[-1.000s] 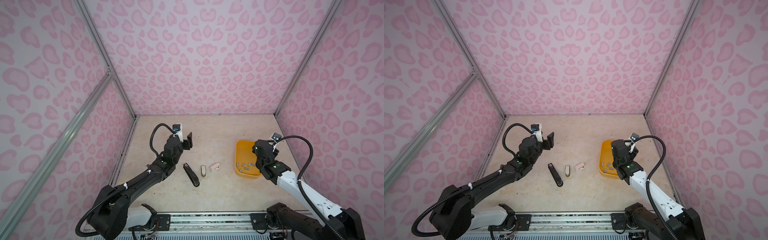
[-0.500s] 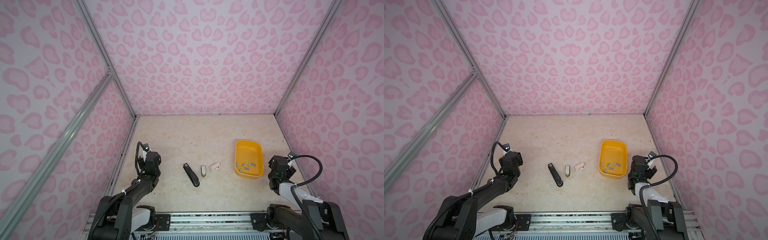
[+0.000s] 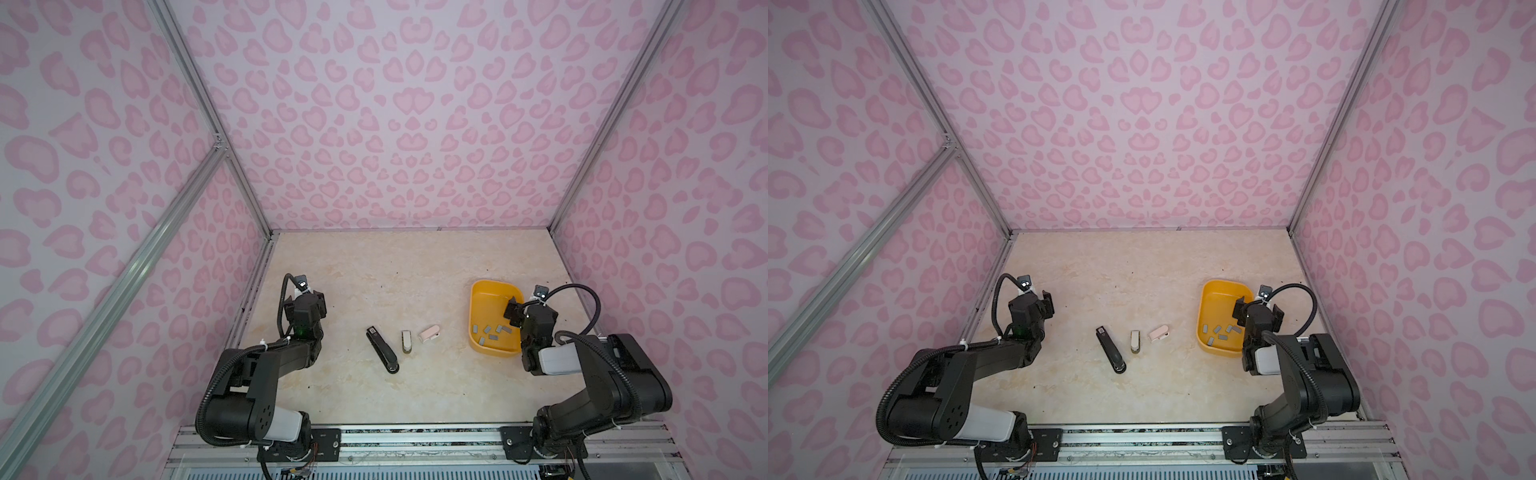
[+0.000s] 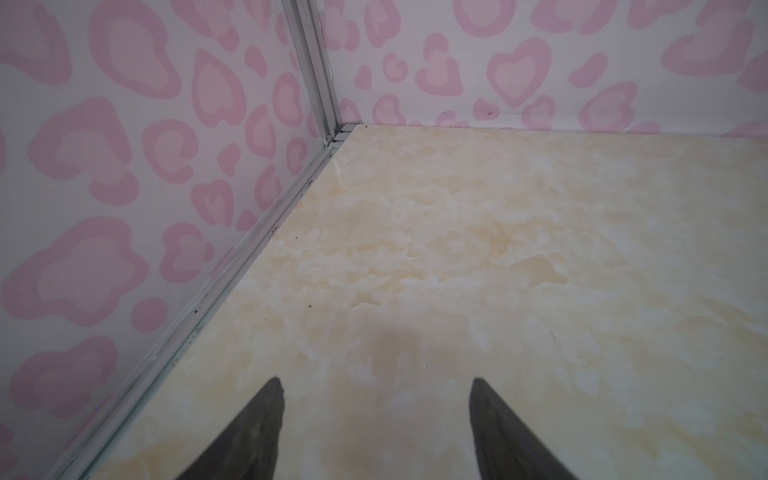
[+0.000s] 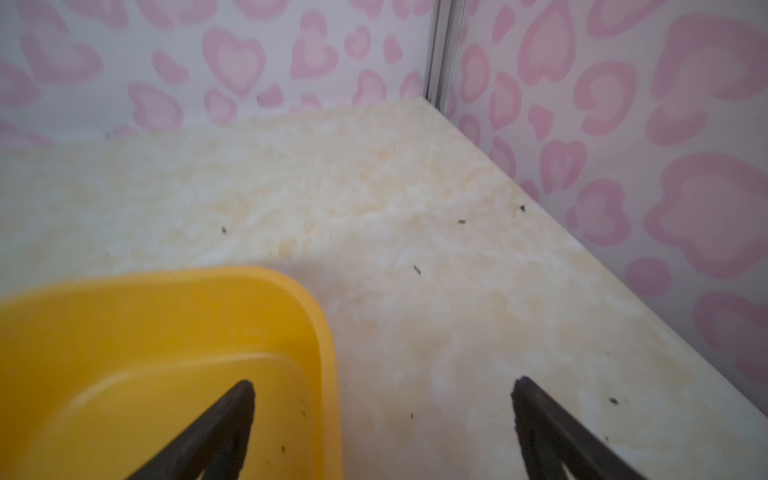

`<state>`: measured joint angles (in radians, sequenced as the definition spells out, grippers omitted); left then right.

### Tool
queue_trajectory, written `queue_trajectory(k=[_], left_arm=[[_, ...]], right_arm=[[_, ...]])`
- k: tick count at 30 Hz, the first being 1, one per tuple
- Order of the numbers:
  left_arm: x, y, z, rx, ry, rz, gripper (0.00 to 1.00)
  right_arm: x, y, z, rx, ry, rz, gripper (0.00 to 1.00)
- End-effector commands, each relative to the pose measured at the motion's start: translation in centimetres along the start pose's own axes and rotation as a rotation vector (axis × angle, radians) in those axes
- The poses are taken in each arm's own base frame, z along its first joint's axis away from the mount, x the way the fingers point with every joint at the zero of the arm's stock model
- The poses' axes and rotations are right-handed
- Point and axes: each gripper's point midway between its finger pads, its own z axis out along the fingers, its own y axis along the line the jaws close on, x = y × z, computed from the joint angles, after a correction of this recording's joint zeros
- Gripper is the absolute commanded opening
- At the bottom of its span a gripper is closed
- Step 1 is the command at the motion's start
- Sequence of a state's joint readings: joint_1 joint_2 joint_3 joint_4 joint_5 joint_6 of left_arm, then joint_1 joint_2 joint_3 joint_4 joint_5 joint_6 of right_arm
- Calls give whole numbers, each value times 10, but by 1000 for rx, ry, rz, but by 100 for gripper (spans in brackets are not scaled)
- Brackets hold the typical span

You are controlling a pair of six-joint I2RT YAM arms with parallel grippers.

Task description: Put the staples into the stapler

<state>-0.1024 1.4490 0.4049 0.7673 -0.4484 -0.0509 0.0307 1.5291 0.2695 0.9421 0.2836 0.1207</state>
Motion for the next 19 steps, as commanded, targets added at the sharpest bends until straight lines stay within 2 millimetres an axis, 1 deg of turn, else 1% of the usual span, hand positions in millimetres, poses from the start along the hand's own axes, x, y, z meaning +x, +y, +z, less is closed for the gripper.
queue_trajectory(k=[1, 2, 3, 4, 5, 6, 7, 8, 9, 14, 19], left_arm=[[-15, -12, -3, 127, -75, -27, 74], [-9, -11, -3, 171, -69, -56, 79], [-6, -5, -3, 186, -109, -97, 85], [-12, -1, -4, 179, -132, -118, 88], [-3, -3, -4, 189, -84, -97, 88], [-8, -4, -3, 194, -117, -101, 88], [-5, -6, -1, 195, -80, -87, 90], [-5, -6, -2, 197, -95, -88, 93], [-6, -6, -1, 194, -86, -85, 98], [-5, -6, -2, 194, -86, -85, 98], [-5, -6, -2, 193, -88, -84, 98]], right_arm=[[-35, -2, -1, 43, -146, 16, 97], [-38, 3, 1, 38, -161, -8, 99], [-35, 8, 3, 43, -123, -34, 99], [-33, 9, 4, 43, -85, -41, 99], [-34, 8, 4, 30, -100, -29, 99], [-35, 7, 3, 28, -122, -21, 99], [-36, 8, 3, 30, -134, -25, 99], [-36, 9, 2, 30, -142, -33, 99], [-36, 9, 2, 36, -138, -34, 99], [-33, 11, 6, 25, -85, -44, 99], [-33, 10, 7, 26, -85, -42, 99]])
